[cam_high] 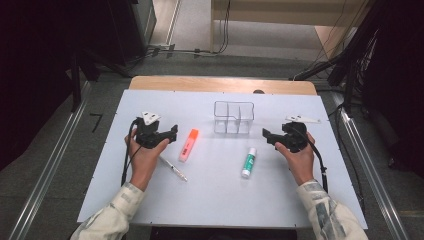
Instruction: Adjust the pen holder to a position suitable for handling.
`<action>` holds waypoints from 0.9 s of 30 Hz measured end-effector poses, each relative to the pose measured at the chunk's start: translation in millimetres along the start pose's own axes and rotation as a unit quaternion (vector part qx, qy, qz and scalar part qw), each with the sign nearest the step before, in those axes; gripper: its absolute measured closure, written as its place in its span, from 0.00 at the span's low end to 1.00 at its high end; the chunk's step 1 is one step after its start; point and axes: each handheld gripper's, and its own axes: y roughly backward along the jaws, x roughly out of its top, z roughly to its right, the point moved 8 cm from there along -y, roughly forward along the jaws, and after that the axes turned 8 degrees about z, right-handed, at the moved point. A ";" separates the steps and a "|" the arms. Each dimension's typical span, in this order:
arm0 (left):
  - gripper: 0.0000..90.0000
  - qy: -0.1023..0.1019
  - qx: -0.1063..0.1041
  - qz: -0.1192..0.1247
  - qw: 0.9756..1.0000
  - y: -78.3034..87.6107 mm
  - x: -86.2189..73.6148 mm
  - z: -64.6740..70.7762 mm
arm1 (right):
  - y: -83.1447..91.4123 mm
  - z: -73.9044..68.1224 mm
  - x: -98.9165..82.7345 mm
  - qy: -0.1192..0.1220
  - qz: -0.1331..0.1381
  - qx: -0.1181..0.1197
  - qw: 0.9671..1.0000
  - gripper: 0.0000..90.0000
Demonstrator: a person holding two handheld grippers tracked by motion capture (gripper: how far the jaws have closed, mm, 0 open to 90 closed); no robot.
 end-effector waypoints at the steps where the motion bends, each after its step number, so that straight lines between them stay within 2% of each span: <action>1: 0.25 0.003 0.007 0.001 1.000 4.4 -3.6 -5.8 | 5.4 1.2 -3.1 -0.001 0.005 -0.001 1.000 0.15; 5: 0.24 0.015 0.029 -0.004 0.999 20.6 -19.6 -25.5 | 22.3 6.0 -15.1 -0.010 0.005 0.005 1.000 0.15; 9: 0.24 0.020 0.044 -0.012 0.999 31.2 -33.4 -36.0 | 31.5 9.7 -22.1 -0.015 0.009 0.001 1.000 0.15; 13: 0.24 0.020 0.046 -0.012 0.999 34.7 -35.7 -36.6 | 31.6 11.6 -22.8 -0.020 0.009 0.000 1.000 0.15; 17: 0.23 0.014 0.045 -0.015 0.999 32.7 -37.4 -35.2 | 28.4 7.5 -25.2 -0.011 0.003 0.004 1.000 0.15; 26: 0.23 0.018 0.047 -0.017 0.999 31.9 -38.5 -36.6 | 26.8 5.7 -26.5 -0.009 -0.001 0.003 1.000 0.15; 27: 0.22 0.024 0.047 -0.015 0.998 31.8 -38.0 -36.9 | 27.1 5.3 -26.5 -0.009 0.000 0.003 1.000 0.15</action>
